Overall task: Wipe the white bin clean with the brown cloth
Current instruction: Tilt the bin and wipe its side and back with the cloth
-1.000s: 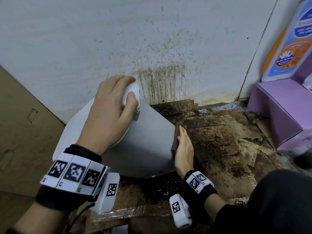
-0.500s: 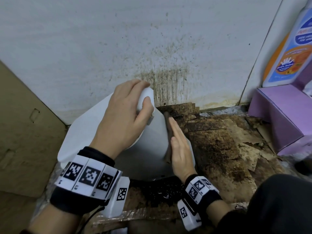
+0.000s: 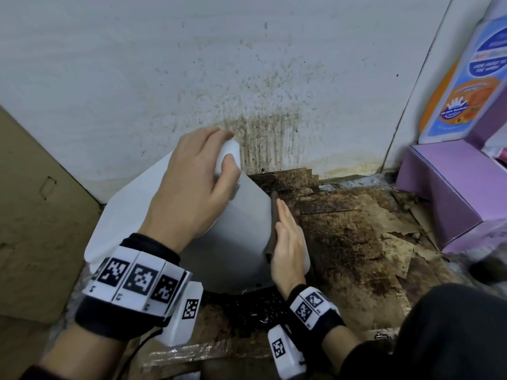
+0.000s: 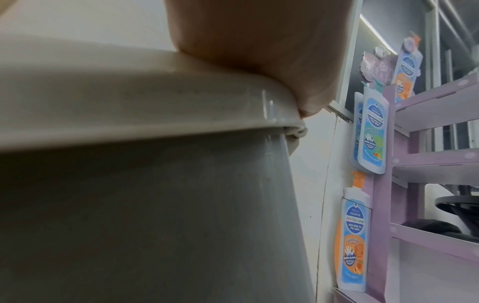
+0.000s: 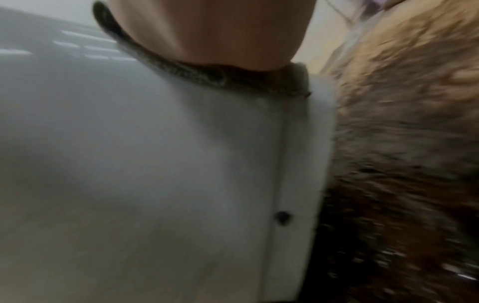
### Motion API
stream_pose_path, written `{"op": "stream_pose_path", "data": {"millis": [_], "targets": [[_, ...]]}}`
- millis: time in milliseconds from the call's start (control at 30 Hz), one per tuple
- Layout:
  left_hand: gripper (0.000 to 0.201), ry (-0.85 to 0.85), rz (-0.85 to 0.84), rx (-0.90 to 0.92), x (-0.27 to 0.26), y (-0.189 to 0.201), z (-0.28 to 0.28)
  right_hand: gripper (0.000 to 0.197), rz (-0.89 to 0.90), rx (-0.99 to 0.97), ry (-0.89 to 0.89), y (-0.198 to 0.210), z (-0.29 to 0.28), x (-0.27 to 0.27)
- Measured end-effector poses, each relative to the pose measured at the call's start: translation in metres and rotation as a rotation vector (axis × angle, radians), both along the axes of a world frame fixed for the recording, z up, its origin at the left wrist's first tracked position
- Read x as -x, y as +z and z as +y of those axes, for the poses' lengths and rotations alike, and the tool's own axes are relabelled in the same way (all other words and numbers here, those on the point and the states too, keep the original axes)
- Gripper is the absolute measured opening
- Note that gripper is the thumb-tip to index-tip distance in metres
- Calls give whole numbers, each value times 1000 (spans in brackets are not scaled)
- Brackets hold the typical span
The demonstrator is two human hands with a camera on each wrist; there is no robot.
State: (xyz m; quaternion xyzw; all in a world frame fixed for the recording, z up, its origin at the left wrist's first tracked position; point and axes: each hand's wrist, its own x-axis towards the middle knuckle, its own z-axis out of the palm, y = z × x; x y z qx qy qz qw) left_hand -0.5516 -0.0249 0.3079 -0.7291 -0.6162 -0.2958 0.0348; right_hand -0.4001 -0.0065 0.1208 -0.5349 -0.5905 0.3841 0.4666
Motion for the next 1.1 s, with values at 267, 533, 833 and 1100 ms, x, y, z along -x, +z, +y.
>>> {"op": "stream_pose_path", "data": {"millis": [267,533,833,1100], "targets": [[46,-23,-7,-6,-6,-2,-1,55,124,-158,249,93,-10,35],[47,1,-38,0,11,-1,-7,51,14,-11,248,16,15,-14],[46,-6,-46,12,0,-2,-7,48,6,311,111,-24,20,-43],[46,-15,-4,6,-4,-2,-5,57,92,141,170,49,12,7]]}}
